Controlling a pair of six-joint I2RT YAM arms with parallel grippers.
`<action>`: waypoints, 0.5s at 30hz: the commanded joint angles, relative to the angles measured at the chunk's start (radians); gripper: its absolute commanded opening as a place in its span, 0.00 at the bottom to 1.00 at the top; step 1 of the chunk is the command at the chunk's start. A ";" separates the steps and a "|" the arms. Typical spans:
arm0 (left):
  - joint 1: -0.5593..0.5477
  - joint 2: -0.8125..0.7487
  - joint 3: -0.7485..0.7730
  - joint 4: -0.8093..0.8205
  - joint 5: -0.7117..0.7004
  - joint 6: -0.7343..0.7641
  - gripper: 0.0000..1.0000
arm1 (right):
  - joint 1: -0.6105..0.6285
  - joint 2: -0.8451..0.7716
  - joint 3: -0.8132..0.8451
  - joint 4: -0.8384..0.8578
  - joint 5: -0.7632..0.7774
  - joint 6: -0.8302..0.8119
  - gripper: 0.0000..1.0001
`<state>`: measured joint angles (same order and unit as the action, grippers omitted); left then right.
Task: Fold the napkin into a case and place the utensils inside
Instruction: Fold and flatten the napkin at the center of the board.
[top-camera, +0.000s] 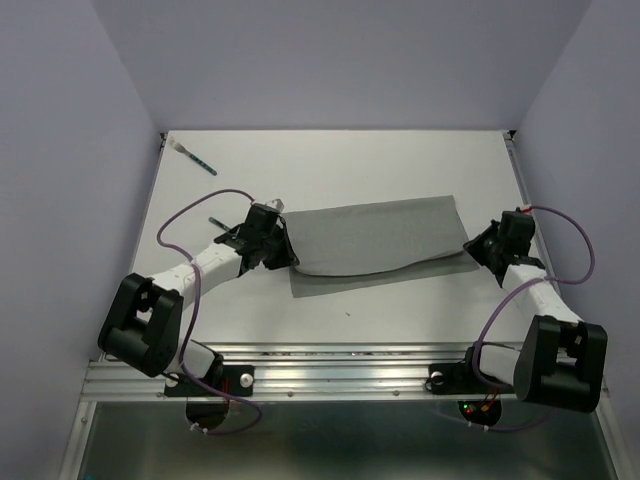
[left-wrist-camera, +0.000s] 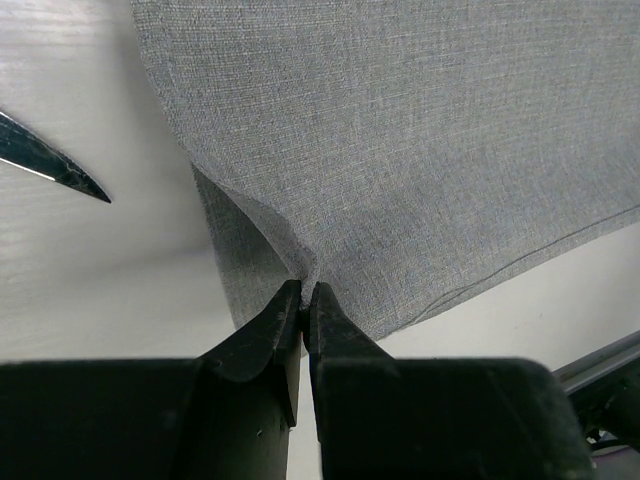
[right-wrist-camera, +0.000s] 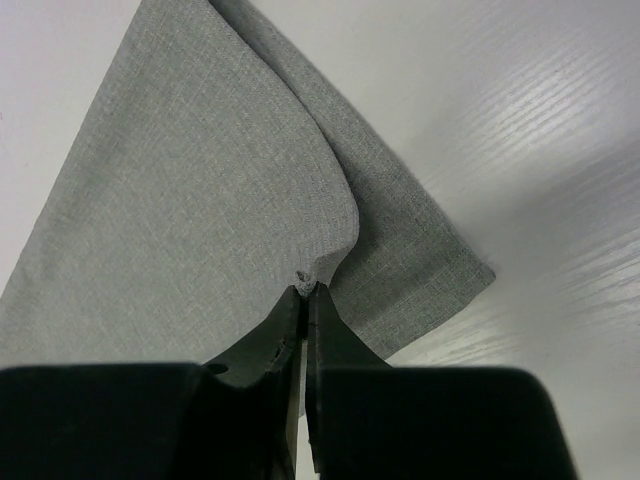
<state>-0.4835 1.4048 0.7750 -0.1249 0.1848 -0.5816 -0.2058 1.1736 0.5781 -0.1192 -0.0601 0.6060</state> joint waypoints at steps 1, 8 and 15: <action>-0.009 0.000 -0.017 0.050 0.019 -0.008 0.00 | -0.007 0.012 -0.006 0.023 0.031 -0.011 0.01; -0.010 -0.050 0.102 -0.038 -0.011 0.009 0.00 | -0.007 0.000 0.083 0.015 0.048 -0.003 0.01; -0.012 -0.093 0.178 -0.090 -0.001 0.014 0.00 | -0.007 0.049 0.196 0.009 0.087 0.003 0.01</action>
<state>-0.4900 1.3693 0.9131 -0.1844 0.1802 -0.5827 -0.2058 1.2129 0.7170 -0.1383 -0.0269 0.6071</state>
